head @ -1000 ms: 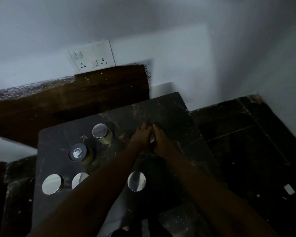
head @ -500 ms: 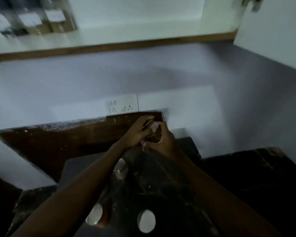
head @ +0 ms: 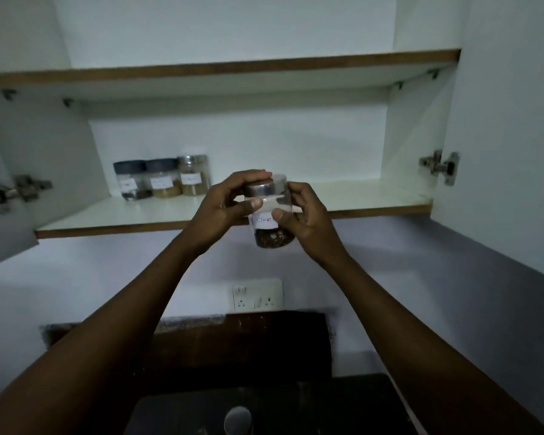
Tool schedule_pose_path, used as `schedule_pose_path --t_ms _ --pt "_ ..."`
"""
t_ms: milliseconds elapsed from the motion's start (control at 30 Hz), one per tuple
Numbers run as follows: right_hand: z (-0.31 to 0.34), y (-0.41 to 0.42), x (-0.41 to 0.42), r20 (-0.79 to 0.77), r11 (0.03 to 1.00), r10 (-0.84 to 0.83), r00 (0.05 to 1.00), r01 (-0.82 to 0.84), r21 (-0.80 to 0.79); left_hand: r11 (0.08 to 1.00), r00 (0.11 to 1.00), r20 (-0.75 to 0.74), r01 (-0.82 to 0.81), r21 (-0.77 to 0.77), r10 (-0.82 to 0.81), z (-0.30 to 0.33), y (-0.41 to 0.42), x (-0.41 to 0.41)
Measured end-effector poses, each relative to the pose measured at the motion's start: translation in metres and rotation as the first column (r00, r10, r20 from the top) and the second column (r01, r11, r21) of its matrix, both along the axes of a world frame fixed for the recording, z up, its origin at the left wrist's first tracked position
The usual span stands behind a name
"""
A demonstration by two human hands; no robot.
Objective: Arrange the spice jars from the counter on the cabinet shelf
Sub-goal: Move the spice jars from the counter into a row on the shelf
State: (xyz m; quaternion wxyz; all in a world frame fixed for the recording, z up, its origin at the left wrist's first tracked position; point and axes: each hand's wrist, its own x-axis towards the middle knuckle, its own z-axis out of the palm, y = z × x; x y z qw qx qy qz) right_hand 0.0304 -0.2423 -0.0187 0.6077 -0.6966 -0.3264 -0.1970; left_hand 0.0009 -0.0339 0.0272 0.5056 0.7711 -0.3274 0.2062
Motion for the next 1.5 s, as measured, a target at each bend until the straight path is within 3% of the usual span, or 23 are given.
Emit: schedule_pose_path --t_ms 200,433,633,800,967,1200,1500 --pt "0.056 0.034 0.033 0.087 0.986 -0.119 0.989 0.128 -0.11 0.943 0.924 0.251 -0.32 0.093 0.289 0.047 0.019 0.022" --pt "0.051 0.072 0.077 -0.046 0.979 -0.117 0.992 0.107 -0.171 0.831 0.866 0.217 -0.496 0.251 0.451 0.057 0.053 0.065" --pt "0.067 0.097 0.119 -0.138 0.958 -0.104 0.985 0.062 -0.282 0.591 0.786 0.252 -0.599 0.54 0.565 0.092 0.068 0.108" --pt "0.066 0.125 0.149 -0.177 0.937 -0.23 0.957 0.169 -0.305 0.448 0.744 0.309 -0.623 0.641 0.593 0.102 0.077 0.136" --pt "0.057 0.146 0.167 -0.216 0.94 -0.306 0.927 0.259 -0.22 0.422 0.716 0.325 -0.65 0.632 0.618 0.102 0.09 0.163" --pt "0.051 0.15 0.174 -0.116 0.895 -0.254 0.96 0.189 -0.403 0.351 0.69 0.383 -0.673 0.651 0.614 0.106 0.088 0.188" --pt "0.047 0.155 0.178 -0.059 0.84 -0.208 0.976 0.148 -0.522 0.344 0.676 0.376 -0.681 0.646 0.633 0.104 0.095 0.209"
